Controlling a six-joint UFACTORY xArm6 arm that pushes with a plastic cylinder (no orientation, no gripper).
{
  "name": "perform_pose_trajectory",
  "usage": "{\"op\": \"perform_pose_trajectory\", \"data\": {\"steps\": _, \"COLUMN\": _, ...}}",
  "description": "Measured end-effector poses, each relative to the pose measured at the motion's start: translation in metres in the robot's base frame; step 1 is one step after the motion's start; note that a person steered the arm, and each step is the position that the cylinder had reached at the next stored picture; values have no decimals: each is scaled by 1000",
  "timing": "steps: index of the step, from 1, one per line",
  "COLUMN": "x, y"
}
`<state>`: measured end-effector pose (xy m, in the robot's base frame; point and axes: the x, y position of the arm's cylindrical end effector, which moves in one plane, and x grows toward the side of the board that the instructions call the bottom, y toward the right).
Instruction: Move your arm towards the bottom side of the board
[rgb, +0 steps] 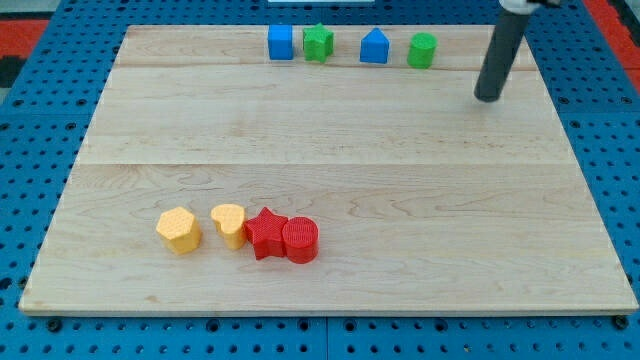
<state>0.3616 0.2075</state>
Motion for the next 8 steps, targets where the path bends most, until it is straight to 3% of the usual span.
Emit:
{"op": "perform_pose_trajectory", "data": {"steps": 4, "x": 209, "y": -37}}
{"op": "perform_pose_trajectory", "data": {"steps": 8, "x": 207, "y": -232}}
